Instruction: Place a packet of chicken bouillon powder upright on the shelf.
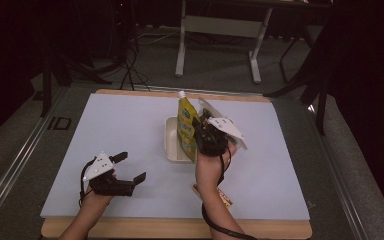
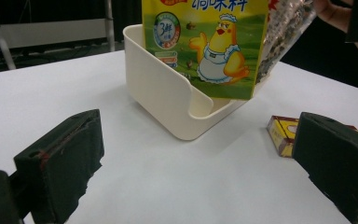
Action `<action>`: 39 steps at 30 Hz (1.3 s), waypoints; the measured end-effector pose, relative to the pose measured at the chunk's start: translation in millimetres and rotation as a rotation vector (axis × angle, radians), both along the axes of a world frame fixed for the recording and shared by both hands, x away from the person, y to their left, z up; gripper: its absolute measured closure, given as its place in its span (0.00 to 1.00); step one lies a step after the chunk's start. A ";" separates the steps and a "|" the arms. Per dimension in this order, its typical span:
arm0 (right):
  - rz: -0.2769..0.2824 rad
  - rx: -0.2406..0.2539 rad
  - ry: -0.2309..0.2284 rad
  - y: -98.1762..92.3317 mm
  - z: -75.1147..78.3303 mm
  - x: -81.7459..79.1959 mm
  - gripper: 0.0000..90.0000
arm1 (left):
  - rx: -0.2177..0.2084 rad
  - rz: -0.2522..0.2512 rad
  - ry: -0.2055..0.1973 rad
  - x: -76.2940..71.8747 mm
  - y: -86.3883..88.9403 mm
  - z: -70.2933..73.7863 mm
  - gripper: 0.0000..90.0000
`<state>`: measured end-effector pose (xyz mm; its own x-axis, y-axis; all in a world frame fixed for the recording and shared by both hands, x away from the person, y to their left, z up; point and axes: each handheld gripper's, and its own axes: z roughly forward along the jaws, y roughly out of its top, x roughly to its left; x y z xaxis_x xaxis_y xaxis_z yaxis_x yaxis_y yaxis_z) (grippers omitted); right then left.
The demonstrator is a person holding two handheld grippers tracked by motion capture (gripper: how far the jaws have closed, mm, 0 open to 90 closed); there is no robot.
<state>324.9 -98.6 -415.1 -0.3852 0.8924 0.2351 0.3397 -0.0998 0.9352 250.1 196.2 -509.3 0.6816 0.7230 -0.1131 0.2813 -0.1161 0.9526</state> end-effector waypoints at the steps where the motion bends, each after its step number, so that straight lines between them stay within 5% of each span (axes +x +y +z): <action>1: 0.013 -0.003 -0.005 0.0 -0.6 1.1 1.00 | 0.002 0.000 0.001 0.1 -0.1 0.0 0.03; 15: 0.023 -0.103 -0.050 -0.4 11.9 15.8 1.00 | -0.007 0.001 0.003 0.1 2.5 0.0 0.03; 27: 0.044 -0.194 -0.085 1.1 6.7 17.0 1.00 | -0.008 0.000 0.008 0.0 2.3 -0.6 0.03; 39: 0.052 -0.172 -0.047 -6.9 -18.5 18.1 1.00 | -0.008 -0.002 0.009 0.3 1.1 -1.2 0.03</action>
<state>343.0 -105.5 -433.6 -0.4386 0.8966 0.0617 0.2960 0.0793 0.9519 250.5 197.3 -510.5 0.6821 0.7205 -0.1255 0.2900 -0.1090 0.9508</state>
